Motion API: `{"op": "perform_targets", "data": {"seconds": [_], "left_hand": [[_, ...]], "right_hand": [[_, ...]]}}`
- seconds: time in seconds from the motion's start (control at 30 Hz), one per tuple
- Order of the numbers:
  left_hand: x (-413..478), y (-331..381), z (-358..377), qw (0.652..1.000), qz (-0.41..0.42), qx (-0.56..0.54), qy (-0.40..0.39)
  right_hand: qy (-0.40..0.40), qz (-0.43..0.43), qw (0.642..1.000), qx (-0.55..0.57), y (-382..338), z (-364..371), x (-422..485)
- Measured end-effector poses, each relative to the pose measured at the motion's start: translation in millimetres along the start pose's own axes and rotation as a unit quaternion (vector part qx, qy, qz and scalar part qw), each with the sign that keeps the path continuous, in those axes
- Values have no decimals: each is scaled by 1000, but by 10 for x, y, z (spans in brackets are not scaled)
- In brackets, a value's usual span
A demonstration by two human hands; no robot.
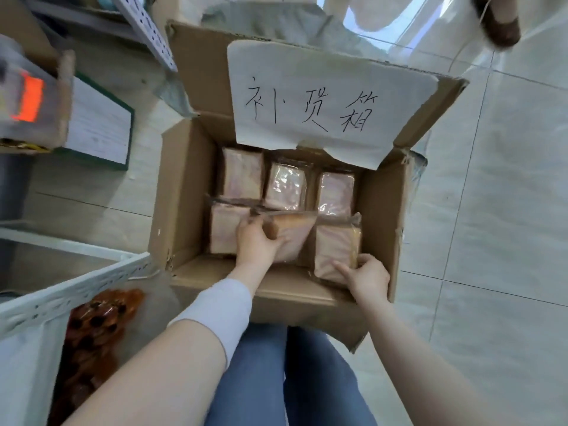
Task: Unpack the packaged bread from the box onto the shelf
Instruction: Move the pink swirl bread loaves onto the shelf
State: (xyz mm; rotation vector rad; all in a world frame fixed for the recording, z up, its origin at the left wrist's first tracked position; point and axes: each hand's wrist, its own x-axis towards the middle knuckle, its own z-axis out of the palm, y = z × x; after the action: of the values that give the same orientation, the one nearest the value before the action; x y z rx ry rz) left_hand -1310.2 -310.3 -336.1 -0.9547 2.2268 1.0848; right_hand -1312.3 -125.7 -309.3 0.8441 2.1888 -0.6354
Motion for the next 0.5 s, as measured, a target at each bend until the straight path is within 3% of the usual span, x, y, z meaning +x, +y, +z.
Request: {"op": "perform_targets", "data": {"seconds": [0.1,0.2,0.37,0.5], "left_hand": [[-514,96,-418,992,37,-115,17],[-1217,127,-952,975,86,-184,89],[-2762,-56,-1990,907,143,-331,217],[-4183,-512,-2839,845,184,-384,324]], "right_hand": [[8,-65,997,36,22,-315,-359],[-8,-142,985,97,22,-634,-844],[-103,-292,946,97,-100,-1031,-2059],[-168,-421,889,72,-286,-1055,-3375]]}}
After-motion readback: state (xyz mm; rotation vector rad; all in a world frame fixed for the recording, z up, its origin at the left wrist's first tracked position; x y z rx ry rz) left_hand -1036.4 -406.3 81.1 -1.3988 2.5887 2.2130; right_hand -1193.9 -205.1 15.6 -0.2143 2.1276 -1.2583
